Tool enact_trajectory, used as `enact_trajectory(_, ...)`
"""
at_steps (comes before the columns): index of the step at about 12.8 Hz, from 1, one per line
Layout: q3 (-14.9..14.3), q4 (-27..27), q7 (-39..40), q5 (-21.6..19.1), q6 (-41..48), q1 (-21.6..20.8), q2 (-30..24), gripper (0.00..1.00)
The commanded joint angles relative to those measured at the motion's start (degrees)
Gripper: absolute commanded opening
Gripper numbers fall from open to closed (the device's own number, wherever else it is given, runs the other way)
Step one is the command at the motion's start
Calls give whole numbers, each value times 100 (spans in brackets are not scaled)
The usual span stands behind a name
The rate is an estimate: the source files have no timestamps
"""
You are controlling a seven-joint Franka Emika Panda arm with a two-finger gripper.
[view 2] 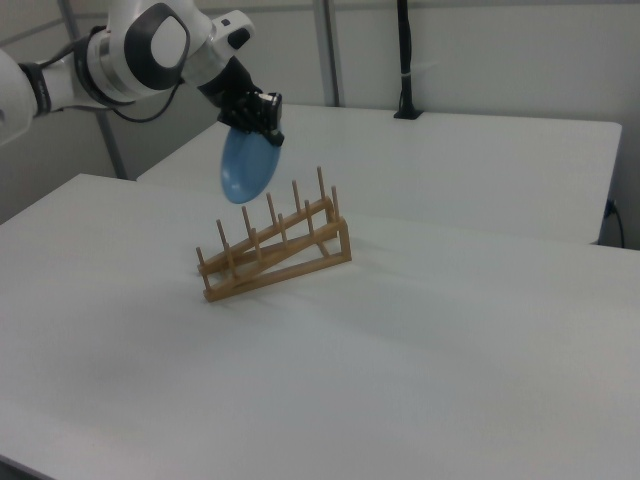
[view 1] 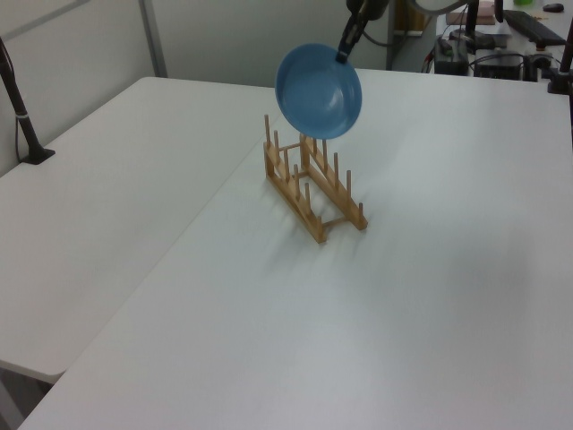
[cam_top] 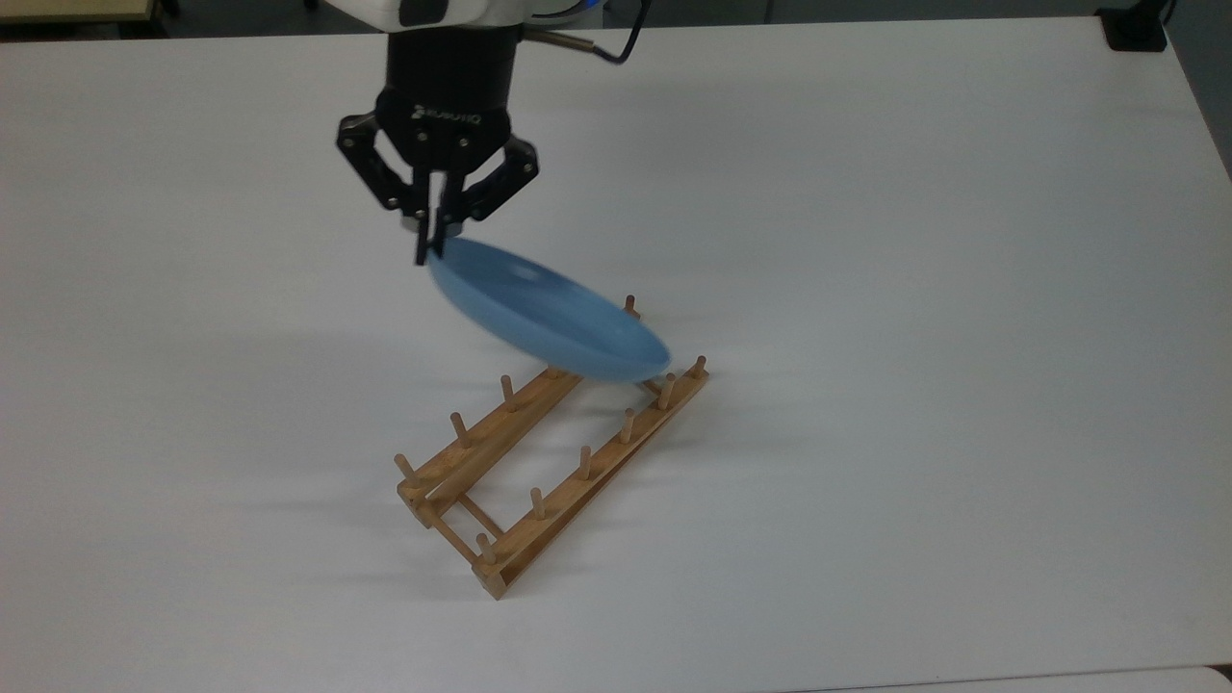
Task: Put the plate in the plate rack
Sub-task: 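Carry the plate over the rack and tilt it upright between pegs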
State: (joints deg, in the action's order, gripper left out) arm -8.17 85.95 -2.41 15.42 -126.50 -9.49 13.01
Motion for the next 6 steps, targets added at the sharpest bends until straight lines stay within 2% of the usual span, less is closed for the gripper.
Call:
enact_trajectory(1, -26, -70, -1317, 1161, -253, -62, 70, 0)
enact_trajectory(4, 35, 105, -2244, 1945, -253, -132, 70, 0)
enact_trajectory(6, 44, 237, -2622, 2385, -235, -342, 79, 0)
